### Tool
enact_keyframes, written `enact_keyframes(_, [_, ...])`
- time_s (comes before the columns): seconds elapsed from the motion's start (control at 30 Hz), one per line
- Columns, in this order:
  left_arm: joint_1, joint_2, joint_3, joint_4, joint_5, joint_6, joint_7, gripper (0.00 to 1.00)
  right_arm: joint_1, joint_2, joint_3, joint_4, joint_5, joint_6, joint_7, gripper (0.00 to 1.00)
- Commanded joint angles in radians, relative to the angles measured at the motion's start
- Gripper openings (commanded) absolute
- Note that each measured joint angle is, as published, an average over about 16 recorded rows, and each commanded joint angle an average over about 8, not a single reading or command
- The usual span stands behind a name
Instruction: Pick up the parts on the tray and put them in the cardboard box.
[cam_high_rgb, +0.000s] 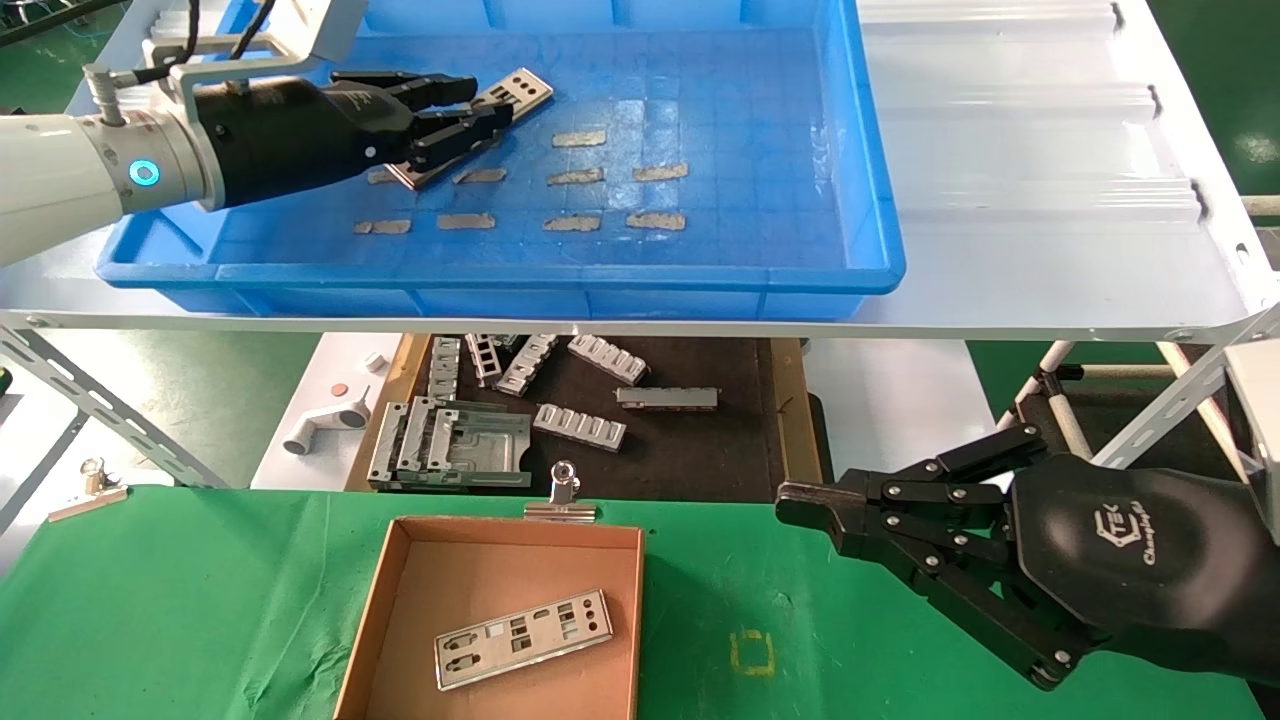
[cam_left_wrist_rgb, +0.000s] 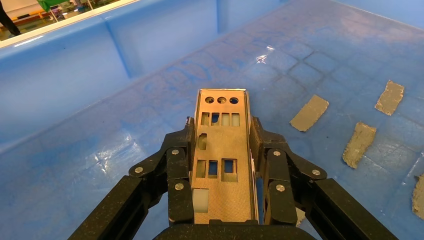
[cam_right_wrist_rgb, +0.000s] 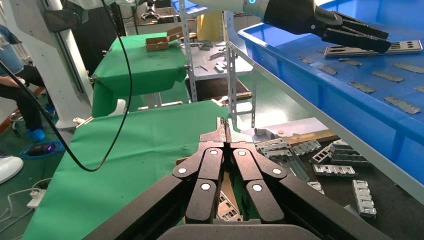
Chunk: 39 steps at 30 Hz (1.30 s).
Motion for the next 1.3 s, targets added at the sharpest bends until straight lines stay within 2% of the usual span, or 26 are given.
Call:
enact_keyframes(0.03, [0.000,0.000,0.000,-0.001,-0.001,0.001,0.000,0.00,0.000,0.000,0.000,0.000,0.000,0.000,0.000,0.00])
enact_keyframes(0.37, [-0.006,-0.004,-0.003,-0.006,-0.005,0.010,0.004,0.00,0.000,0.000,0.000,0.000,0.000,0.000,0.000,0.00])
enact_keyframes(0.57, [-0.026,-0.024,-0.012,-0.023,-0.018,0.070,0.010,0.00,0.000,0.000,0.000,0.000,0.000,0.000,0.000,0.00])
enact_keyframes(0.73, [-0.046,-0.055,-0.013,-0.048,-0.021,0.191,0.020,0.00,0.000,0.000,0.000,0.000,0.000,0.000,0.000,0.00])
enact_keyframes(0.97, [-0.079,-0.108,0.008,-0.105,-0.005,0.468,0.029,0.00,0.000,0.000,0.000,0.000,0.000,0.000,0.000,0.00])
enact_keyframes(1.13, [-0.069,-0.149,0.036,-0.210,-0.026,0.539,0.013,0.00,0.000,0.000,0.000,0.000,0.000,0.000,0.000,0.00])
enact_keyframes(1.3, [-0.006,-0.229,0.095,-0.420,-0.122,0.544,-0.052,0.00,0.000,0.000,0.000,0.000,0.000,0.000,0.000,0.00])
